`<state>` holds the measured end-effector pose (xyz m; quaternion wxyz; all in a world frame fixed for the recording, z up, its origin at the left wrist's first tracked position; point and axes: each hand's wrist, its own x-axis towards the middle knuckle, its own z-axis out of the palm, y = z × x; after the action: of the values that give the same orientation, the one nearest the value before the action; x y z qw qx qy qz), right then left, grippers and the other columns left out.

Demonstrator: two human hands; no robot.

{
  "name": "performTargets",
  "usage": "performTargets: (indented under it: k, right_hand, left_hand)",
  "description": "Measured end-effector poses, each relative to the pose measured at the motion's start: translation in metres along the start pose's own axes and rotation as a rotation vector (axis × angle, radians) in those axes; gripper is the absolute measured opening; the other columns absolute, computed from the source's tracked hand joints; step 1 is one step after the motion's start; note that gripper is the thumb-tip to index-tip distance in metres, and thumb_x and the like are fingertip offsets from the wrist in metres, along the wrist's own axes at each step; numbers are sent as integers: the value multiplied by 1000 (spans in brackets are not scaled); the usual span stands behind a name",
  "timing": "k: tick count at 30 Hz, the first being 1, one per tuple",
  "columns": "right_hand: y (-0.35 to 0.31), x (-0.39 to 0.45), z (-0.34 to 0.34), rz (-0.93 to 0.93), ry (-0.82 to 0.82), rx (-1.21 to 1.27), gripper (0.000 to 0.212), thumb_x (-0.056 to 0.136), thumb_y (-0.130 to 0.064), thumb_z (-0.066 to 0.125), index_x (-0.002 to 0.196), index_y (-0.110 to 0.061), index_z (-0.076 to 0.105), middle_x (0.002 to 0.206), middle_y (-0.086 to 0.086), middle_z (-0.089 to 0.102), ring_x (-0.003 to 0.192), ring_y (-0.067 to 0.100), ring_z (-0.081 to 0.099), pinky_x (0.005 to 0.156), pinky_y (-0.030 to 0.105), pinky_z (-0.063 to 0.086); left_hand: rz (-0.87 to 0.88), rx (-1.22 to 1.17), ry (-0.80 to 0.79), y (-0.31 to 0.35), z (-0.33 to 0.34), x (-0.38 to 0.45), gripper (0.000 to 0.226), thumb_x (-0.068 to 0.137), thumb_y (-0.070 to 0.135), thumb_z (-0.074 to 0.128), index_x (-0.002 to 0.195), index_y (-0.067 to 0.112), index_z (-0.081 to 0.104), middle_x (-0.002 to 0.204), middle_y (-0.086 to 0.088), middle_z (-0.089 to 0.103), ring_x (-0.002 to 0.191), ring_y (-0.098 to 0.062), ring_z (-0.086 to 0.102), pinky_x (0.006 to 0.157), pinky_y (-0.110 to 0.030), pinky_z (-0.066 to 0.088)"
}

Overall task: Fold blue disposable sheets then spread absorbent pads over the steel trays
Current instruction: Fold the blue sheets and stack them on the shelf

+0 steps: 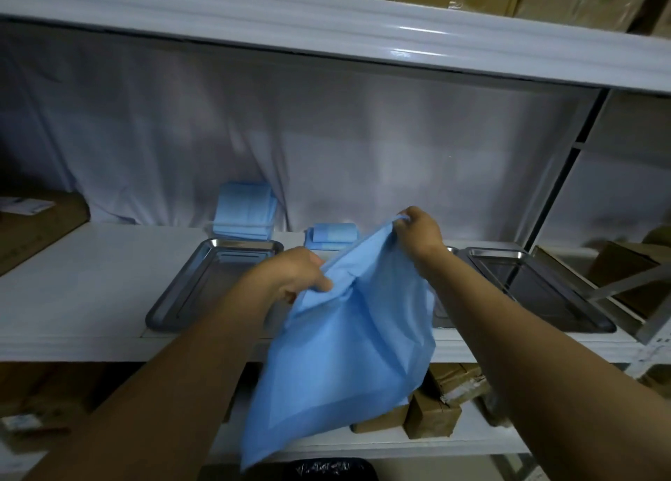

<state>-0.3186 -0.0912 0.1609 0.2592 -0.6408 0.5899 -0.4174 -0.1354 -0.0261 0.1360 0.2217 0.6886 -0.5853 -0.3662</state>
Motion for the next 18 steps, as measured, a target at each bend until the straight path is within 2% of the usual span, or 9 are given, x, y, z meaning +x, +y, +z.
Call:
performTargets:
  k: [2, 4, 6, 9, 10, 12, 15, 16, 18]
  right_hand:
    - [-5, -4, 0, -3, 11, 158, 14, 95, -9, 40, 97, -6, 53, 89, 9, 51, 85, 20, 46, 60, 27, 36]
    - [-10, -10, -5, -27, -70, 259, 4, 93, -12, 48, 93, -10, 51, 83, 3, 52, 83, 19, 48, 60, 23, 37]
    - [-11, -15, -14, -19, -254, 214, 23, 84, -21, 68, 100, -13, 54, 87, 0, 57, 82, 17, 53, 65, 24, 43]
    - [-3, -16, -18, -143, -438, -537, 67, 68, -27, 81, 126, -17, 48, 114, 3, 59, 104, 23, 57, 82, 28, 44]
    - [2, -15, -16, -203, -389, -772, 66, 69, -27, 79, 127, -21, 49, 119, 4, 60, 109, 24, 57, 83, 28, 43]
    - [4, -18, -16, -235, -237, -909, 43, 78, -27, 68, 120, -25, 58, 120, 5, 62, 112, 27, 57, 83, 30, 44]
    - [5, -17, -19, -258, -94, -826, 25, 89, -26, 55, 112, -22, 63, 117, 11, 58, 111, 32, 56, 84, 33, 45]
    - [4, -15, -20, -262, -85, -802, 23, 89, -22, 52, 111, -21, 62, 115, 12, 57, 109, 33, 57, 82, 34, 44]
    - [1, -12, -21, -247, -71, -685, 26, 87, -11, 47, 109, -19, 59, 112, 13, 61, 105, 34, 58, 78, 32, 42]
  left_hand:
    - [-42, 71, -50, 2, 6, -2, 7, 85, 13, 66, 87, 10, 60, 74, -6, 58, 62, -19, 53, 50, -26, 43]
    - [-31, 15, 32, 0, 8, 0, 5, 87, 10, 61, 91, 9, 58, 74, -6, 55, 61, -19, 51, 46, -23, 38]
    - [39, -41, 235, -6, 5, 8, 10, 88, 7, 55, 79, 11, 54, 81, -11, 56, 70, -22, 51, 49, -23, 35]
    - [136, -169, 449, -8, 0, 16, 26, 92, 9, 49, 68, 18, 45, 89, -16, 54, 80, -18, 48, 57, -27, 34]
    - [181, -183, 447, -6, 1, 17, 22, 93, 11, 47, 72, 17, 47, 89, -13, 53, 81, -18, 48, 58, -27, 35]
    - [279, -210, 377, -1, 2, 14, 12, 91, 25, 54, 92, 13, 57, 96, -7, 58, 88, -19, 54, 71, -29, 44]
    - [303, 48, 259, -1, -3, 7, 68, 61, 54, 70, 118, 20, 58, 111, 2, 62, 102, -16, 59, 89, -31, 49]
    - [265, 197, 258, -4, -4, 7, 70, 58, 49, 75, 118, 18, 58, 111, 0, 62, 102, -18, 60, 86, -30, 50]
    - [143, 389, 318, -7, -2, 6, 47, 70, 28, 76, 111, 8, 62, 108, -9, 63, 98, -26, 61, 76, -30, 48]
